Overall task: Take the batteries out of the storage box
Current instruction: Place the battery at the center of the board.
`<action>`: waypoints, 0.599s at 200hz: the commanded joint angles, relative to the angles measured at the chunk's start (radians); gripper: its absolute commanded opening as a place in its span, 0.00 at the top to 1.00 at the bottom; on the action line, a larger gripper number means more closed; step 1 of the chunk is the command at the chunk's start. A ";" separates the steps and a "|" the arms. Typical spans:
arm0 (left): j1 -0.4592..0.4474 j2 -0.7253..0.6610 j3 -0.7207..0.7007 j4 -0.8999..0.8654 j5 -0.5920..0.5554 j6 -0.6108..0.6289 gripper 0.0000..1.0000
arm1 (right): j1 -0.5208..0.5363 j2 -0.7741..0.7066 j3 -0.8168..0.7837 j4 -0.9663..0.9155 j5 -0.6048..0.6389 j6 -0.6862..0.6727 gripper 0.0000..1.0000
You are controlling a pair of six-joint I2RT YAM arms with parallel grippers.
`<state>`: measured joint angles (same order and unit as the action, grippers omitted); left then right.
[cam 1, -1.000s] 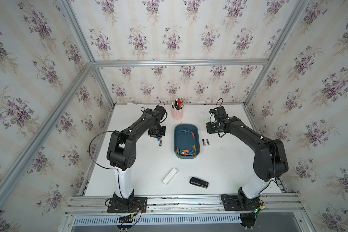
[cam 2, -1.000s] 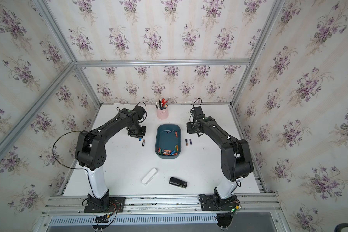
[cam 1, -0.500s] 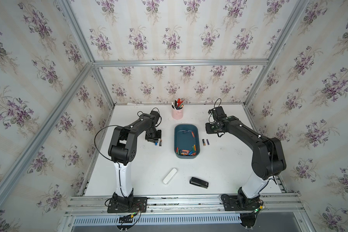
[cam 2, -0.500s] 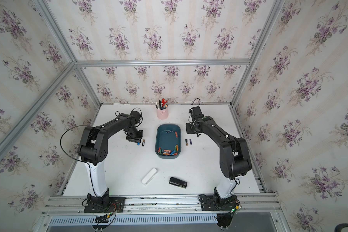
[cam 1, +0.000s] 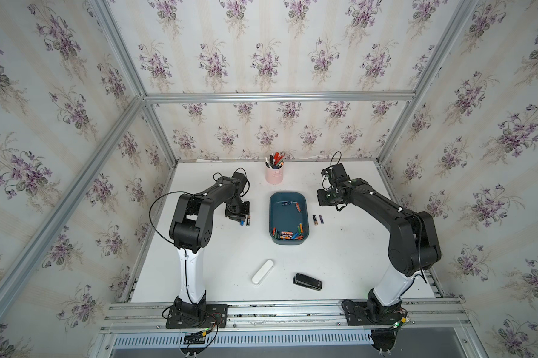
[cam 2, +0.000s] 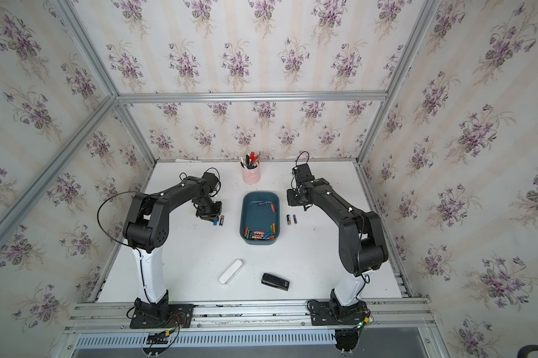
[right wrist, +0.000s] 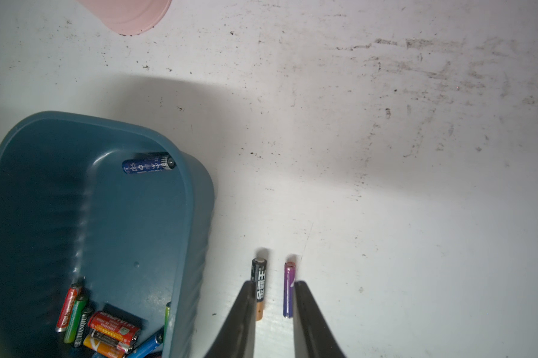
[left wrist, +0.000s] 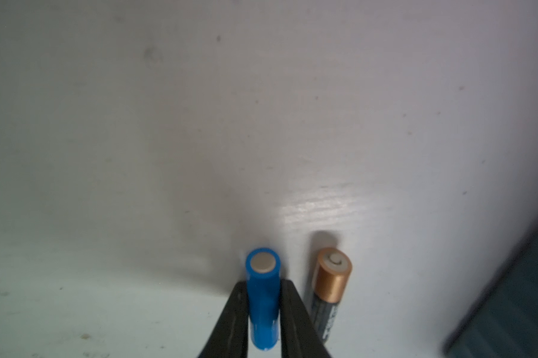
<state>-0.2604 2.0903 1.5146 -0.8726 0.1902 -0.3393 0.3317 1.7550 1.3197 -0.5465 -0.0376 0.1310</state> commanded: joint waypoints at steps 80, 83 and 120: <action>0.001 -0.019 0.030 -0.032 -0.004 0.015 0.70 | 0.019 0.000 0.016 -0.013 0.006 -0.007 0.74; 0.001 -0.019 0.032 -0.034 -0.006 0.016 0.70 | 0.022 0.000 0.020 -0.015 0.007 -0.007 0.74; 0.003 -0.027 0.050 -0.054 -0.029 0.014 0.69 | 0.077 0.035 0.097 -0.060 0.048 -0.005 0.73</action>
<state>-0.2604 2.0766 1.5494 -0.8974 0.1833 -0.3389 0.3759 1.7679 1.3716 -0.5613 -0.0292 0.1310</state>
